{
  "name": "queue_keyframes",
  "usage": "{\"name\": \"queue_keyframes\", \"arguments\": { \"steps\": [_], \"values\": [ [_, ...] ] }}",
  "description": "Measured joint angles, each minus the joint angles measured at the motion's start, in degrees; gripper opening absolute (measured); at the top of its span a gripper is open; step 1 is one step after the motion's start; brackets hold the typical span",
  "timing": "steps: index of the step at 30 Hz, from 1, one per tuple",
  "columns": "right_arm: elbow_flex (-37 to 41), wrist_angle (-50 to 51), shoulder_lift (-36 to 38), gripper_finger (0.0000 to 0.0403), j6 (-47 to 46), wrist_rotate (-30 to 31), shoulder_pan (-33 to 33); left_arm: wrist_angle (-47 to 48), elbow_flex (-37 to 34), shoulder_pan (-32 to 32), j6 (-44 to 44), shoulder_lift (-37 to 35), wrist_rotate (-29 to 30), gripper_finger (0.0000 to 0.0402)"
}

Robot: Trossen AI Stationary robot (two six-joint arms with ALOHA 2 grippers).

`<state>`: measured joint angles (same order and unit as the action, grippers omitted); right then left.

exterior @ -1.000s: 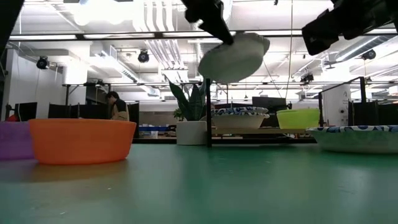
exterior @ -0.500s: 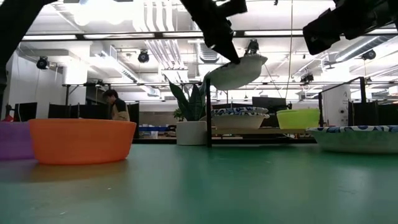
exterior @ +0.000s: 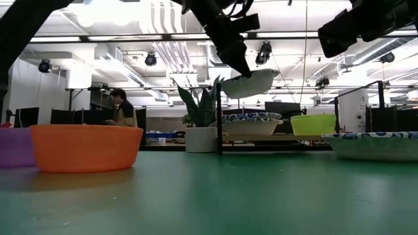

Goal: Place and stack bowls onto a shelf
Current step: Stack the white and blue bowl on top of the white and blue bowl

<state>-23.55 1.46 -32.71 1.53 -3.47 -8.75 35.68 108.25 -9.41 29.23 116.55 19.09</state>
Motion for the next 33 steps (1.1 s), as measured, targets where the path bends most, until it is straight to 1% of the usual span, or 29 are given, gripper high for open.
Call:
{"name": "queue_keyframes", "arguments": {
  "steps": [5,15,20,28,33],
  "values": [
    [0.0,0.0,0.0,0.0034,0.0,0.0,0.0,-0.3,0.0,-1.1,-0.3,0.0,-0.1,0.0014],
    [0.0,0.0,0.0,0.0034,-0.4,0.0,0.0,-0.7,0.0,-2.7,-2.8,0.5,-0.2,0.0072],
    [0.0,0.0,0.0,0.0034,-0.4,0.0,0.0,-1.1,0.0,-3.0,-4.4,0.5,-0.1,0.0096],
    [0.0,0.0,0.0,0.0034,-0.6,0.0,0.0,-1.1,0.0,-3.0,-6.4,0.5,-0.1,0.0117],
    [0.0,0.0,-0.1,0.0034,-0.6,0.1,0.0,-1.0,0.0,-3.0,-7.5,0.5,-0.1,0.0148]
  ]
}}
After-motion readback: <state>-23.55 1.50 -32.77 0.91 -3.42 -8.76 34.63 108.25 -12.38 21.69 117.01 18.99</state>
